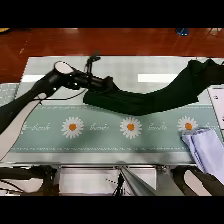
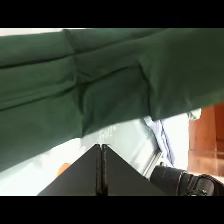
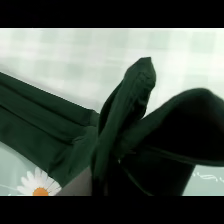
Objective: Fold the shirts.
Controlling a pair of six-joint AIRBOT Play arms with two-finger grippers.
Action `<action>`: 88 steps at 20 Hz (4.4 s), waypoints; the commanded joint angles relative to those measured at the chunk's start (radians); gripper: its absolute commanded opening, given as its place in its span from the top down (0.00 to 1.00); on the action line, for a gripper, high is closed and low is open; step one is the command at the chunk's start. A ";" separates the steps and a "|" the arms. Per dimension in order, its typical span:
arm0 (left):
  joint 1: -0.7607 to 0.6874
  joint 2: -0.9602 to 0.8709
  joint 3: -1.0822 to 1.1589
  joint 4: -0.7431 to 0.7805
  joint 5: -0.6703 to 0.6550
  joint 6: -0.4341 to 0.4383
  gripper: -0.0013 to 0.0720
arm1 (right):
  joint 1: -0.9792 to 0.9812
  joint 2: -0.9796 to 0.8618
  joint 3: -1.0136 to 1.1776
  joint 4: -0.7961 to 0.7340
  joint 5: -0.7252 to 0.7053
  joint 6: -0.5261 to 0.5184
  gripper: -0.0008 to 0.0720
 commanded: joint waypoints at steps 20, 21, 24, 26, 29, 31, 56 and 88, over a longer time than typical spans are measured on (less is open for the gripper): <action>-0.328 -0.203 0.000 -0.462 0.199 0.112 0.96 | 0.006 0.201 0.001 -0.080 0.221 0.104 0.96; -0.271 -0.164 0.000 -0.441 0.187 0.120 0.96 | 0.006 0.200 0.001 -0.060 0.211 0.104 0.96; -0.081 -0.002 0.001 -0.335 0.174 0.119 0.96 | 0.006 0.194 0.001 -0.057 0.197 0.104 0.96; 0.043 0.114 0.001 -0.304 0.174 0.118 0.96 | 0.006 0.183 0.000 -0.063 0.165 0.104 0.96; 0.210 0.264 0.001 -0.304 0.173 0.118 0.96 | 0.087 0.134 0.000 -0.072 0.127 0.106 0.96; 0.294 0.337 0.001 -0.304 0.158 0.118 0.96 | 0.215 0.080 0.000 -0.090 0.061 0.146 0.96; 0.618 0.502 0.000 -0.031 -0.189 0.080 0.95 | 0.264 -0.233 -0.063 -0.581 0.097 0.285 0.38; 0.632 0.471 0.000 0.104 -0.234 0.040 0.95 | -0.201 0.231 -0.278 -0.023 -0.098 0.346 0.96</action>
